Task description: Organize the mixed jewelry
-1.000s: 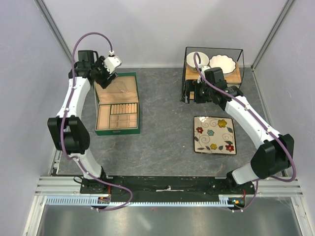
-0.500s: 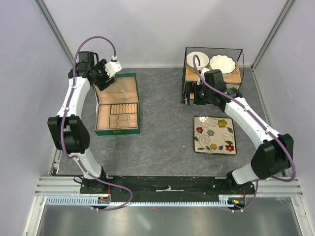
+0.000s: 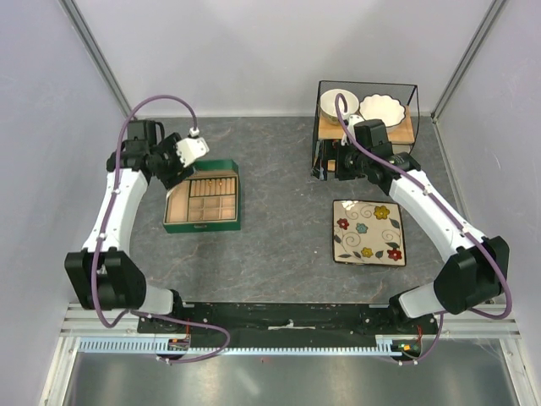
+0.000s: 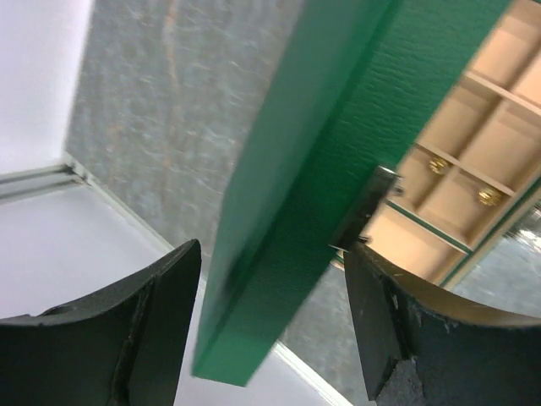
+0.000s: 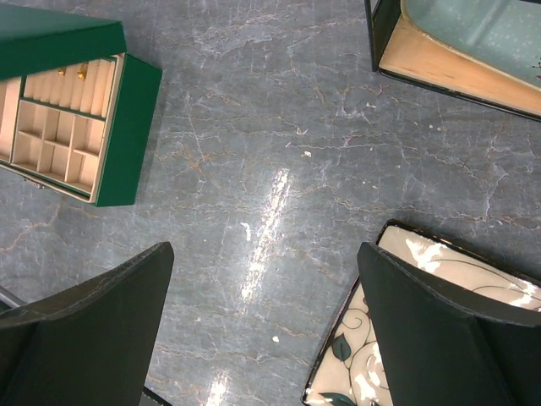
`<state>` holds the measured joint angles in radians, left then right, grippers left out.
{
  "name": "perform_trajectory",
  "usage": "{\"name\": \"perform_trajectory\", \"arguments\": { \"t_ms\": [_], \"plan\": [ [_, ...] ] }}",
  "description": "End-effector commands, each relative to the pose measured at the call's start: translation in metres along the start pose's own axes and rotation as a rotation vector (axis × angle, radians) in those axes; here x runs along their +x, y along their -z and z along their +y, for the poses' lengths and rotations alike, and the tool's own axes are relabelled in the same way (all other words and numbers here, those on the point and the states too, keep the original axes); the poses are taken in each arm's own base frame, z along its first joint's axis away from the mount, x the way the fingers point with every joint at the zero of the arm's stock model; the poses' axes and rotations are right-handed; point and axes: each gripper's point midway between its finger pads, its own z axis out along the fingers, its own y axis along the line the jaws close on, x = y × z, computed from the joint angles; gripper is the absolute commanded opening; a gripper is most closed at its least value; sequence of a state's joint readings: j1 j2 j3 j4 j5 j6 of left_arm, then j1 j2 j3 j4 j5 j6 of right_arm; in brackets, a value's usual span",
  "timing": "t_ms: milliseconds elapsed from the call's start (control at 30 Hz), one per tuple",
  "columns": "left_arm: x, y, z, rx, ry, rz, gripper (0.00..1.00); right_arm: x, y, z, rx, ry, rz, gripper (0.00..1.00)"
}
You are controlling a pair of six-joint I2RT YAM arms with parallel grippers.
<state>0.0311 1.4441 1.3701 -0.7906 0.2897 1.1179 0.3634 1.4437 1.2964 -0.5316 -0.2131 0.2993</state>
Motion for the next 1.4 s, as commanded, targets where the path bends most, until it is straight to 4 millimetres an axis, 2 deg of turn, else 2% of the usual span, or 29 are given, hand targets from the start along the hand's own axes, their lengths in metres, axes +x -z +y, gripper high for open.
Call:
{"name": "perform_trajectory", "arguments": {
  "t_ms": [0, 33, 67, 133, 167, 200, 233, 433, 500, 633, 667, 733, 767, 900, 933, 967, 1000, 1033, 1100, 1133, 1267, 1367],
  "plan": [
    [0.014, 0.011, -0.037, 0.035, 0.001, 0.017, 0.75, -0.012, 0.012, 0.007, -0.026, 0.016, -0.061, 0.98],
    [0.018, 0.012, -0.045, 0.041, 0.004, 0.021, 0.75, -0.012, 0.013, 0.006, -0.024, 0.015, -0.063, 0.98],
    [0.025, 0.015, -0.062, 0.053, 0.004, 0.023, 0.75, -0.012, 0.014, 0.006, -0.024, 0.017, -0.064, 0.98],
    [0.028, 0.018, -0.076, 0.053, 0.0, 0.01, 0.75, -0.011, 0.014, 0.006, -0.026, 0.016, -0.064, 0.98],
    [0.035, 0.016, -0.091, 0.077, 0.017, 0.016, 0.75, -0.012, 0.013, 0.006, -0.026, 0.016, -0.064, 0.98],
    [0.034, 0.022, -0.095, 0.058, 0.01, 0.004, 0.75, -0.012, 0.013, 0.007, -0.027, 0.014, -0.062, 0.98],
    [0.038, 0.02, -0.106, 0.076, 0.015, 0.003, 0.75, -0.012, 0.012, 0.006, -0.027, 0.011, -0.061, 0.98],
    [0.039, 0.03, -0.13, 0.085, 0.051, -0.027, 0.75, -0.012, 0.011, 0.004, -0.018, 0.012, -0.067, 0.98],
    [0.033, 0.033, -0.132, 0.083, 0.092, -0.055, 0.75, -0.012, 0.011, 0.002, -0.017, 0.01, -0.066, 0.98],
    [0.014, 0.028, -0.121, 0.058, 0.18, -0.14, 0.75, -0.012, 0.01, 0.003, -0.018, 0.009, -0.066, 0.98],
    [0.009, 0.024, -0.111, 0.025, 0.203, -0.162, 0.75, -0.013, 0.01, 0.002, -0.016, 0.008, -0.068, 0.98],
    [0.013, 0.011, -0.106, 0.02, 0.222, -0.148, 0.75, -0.013, 0.011, 0.002, -0.017, 0.008, -0.068, 0.98],
    [0.01, 0.006, -0.097, -0.01, 0.23, -0.162, 0.75, -0.013, 0.011, 0.002, -0.017, 0.01, -0.068, 0.98],
    [0.015, -0.014, -0.093, -0.021, 0.238, -0.149, 0.76, -0.013, 0.014, 0.001, -0.013, 0.012, -0.074, 0.98],
    [0.02, -0.019, -0.097, -0.015, 0.245, -0.137, 0.75, -0.012, 0.013, 0.0, -0.013, 0.013, -0.073, 0.98],
    [0.014, -0.027, -0.105, 0.01, 0.221, -0.145, 0.76, -0.012, 0.014, -0.001, -0.011, 0.011, -0.074, 0.98],
    [0.012, -0.031, -0.104, -0.005, 0.21, -0.154, 0.76, -0.012, 0.014, -0.001, -0.009, 0.012, -0.074, 0.98],
    [0.021, -0.038, -0.111, -0.009, 0.211, -0.125, 0.76, -0.011, 0.014, -0.001, -0.012, 0.01, -0.072, 0.98],
    [0.018, -0.045, -0.114, -0.028, 0.183, -0.137, 0.78, -0.011, 0.013, -0.001, -0.013, 0.007, -0.07, 0.98],
    [0.026, -0.051, -0.125, -0.021, 0.193, -0.114, 0.78, -0.011, 0.012, -0.001, -0.013, 0.005, -0.069, 0.98],
    [0.036, -0.06, -0.146, -0.01, 0.165, -0.083, 0.79, -0.01, 0.012, -0.002, -0.013, 0.004, -0.067, 0.98],
    [0.039, -0.055, -0.143, -0.047, 0.172, -0.076, 0.79, -0.01, 0.012, -0.003, -0.013, 0.003, -0.066, 0.98]
  ]
}}
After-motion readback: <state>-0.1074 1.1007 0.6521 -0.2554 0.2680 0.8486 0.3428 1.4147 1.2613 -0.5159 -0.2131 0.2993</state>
